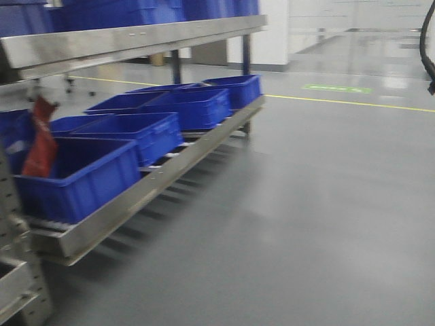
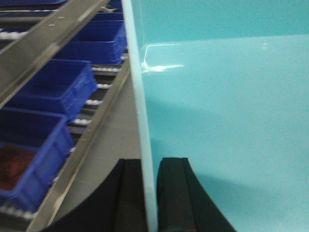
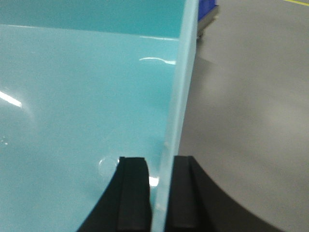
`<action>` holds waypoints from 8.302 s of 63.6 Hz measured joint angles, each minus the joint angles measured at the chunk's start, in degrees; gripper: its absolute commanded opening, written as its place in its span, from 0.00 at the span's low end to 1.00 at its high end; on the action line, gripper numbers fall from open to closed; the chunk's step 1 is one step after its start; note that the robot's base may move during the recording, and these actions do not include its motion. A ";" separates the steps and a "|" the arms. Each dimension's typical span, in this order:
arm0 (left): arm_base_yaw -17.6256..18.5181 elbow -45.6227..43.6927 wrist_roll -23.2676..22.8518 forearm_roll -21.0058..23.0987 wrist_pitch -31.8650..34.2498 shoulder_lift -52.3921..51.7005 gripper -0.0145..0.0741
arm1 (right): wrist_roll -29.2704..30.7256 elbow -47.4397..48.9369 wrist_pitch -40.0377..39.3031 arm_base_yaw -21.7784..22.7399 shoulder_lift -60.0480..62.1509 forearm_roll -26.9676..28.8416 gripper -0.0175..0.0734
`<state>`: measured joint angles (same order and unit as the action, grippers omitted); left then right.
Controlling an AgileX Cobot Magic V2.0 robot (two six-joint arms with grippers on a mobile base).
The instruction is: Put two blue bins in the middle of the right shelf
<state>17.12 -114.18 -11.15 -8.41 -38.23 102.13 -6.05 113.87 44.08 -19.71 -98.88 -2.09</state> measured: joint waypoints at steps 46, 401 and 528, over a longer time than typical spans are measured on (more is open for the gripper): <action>-0.09 0.00 0.00 0.00 0.00 0.00 0.04 | 0.00 0.00 -0.48 0.00 0.00 -0.10 0.02; -0.41 -2.14 0.00 -2.61 -7.67 -3.71 0.04 | 0.30 4.84 3.07 -0.44 0.03 3.71 0.02; -4.14 -2.11 1.58 1.11 -15.96 2.71 0.04 | -1.03 5.31 10.53 1.06 -9.91 10.36 0.02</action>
<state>12.98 -116.29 -9.58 -7.30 -54.19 104.84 -7.07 119.18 54.61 -18.65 -108.79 8.27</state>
